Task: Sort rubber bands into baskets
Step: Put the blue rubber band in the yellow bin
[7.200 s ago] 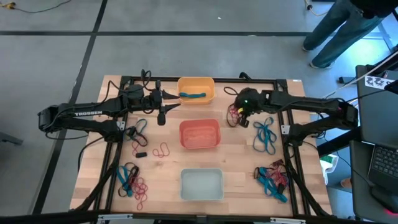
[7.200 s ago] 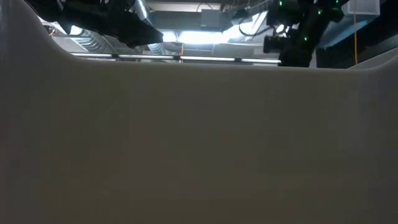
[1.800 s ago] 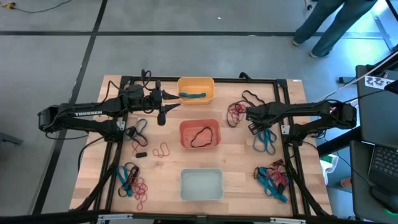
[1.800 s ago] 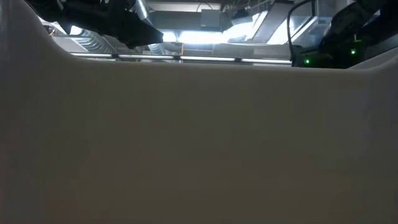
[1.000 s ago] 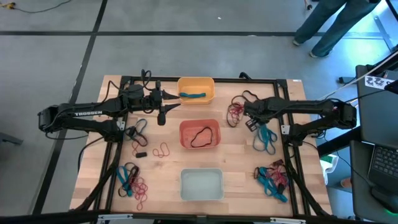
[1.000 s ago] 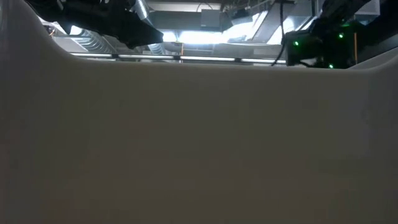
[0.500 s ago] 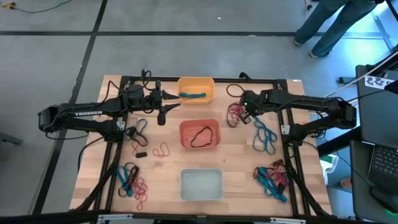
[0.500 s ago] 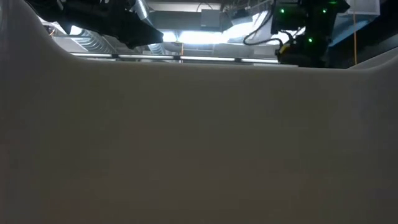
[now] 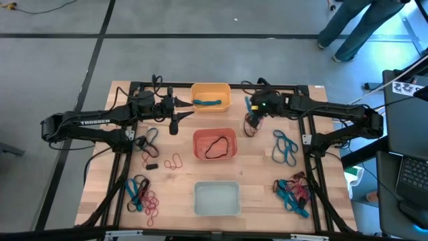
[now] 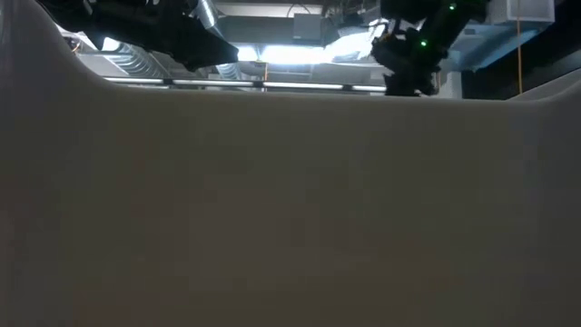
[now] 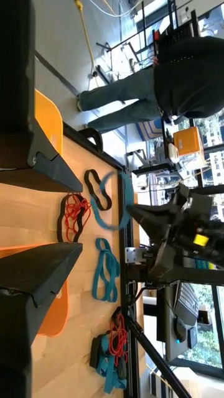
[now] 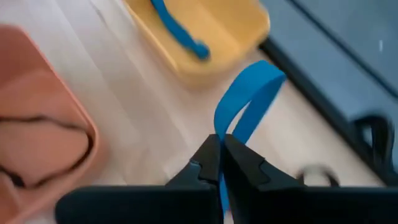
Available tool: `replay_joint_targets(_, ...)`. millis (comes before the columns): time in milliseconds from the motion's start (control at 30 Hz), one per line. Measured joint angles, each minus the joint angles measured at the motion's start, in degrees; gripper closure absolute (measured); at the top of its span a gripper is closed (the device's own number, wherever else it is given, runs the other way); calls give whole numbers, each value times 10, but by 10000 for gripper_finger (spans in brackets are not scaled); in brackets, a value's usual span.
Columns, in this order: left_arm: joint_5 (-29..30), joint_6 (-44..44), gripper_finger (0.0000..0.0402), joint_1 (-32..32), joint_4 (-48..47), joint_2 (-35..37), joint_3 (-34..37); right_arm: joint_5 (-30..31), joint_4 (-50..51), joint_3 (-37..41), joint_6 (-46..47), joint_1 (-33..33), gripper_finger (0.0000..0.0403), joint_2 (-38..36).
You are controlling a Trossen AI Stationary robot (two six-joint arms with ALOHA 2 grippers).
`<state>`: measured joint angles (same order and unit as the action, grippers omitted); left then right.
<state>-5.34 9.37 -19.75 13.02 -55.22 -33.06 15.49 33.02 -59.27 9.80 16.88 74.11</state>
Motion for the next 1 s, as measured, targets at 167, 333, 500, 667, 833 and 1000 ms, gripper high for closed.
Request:
replay_joint_targets(167,0,0,263,0,0,0,0,1,-93,0,-52,0,388,1)
replay_joint_targets(333,0,0,263,0,0,0,0,4,-181,0,-99,0,388,24)
replay_joint_targets(500,0,0,263,0,0,0,0,4,-255,0,-146,0,388,72)
replay_joint_targets(667,0,0,263,0,0,0,0,4,-336,0,-183,1,388,121)
replay_joint_targets(833,0,0,263,0,1,0,0,4,-428,-1,-208,12,388,170)
replay_joint_targets(1000,0,0,263,0,1,0,0,3,-500,-1,-211,37,388,213)
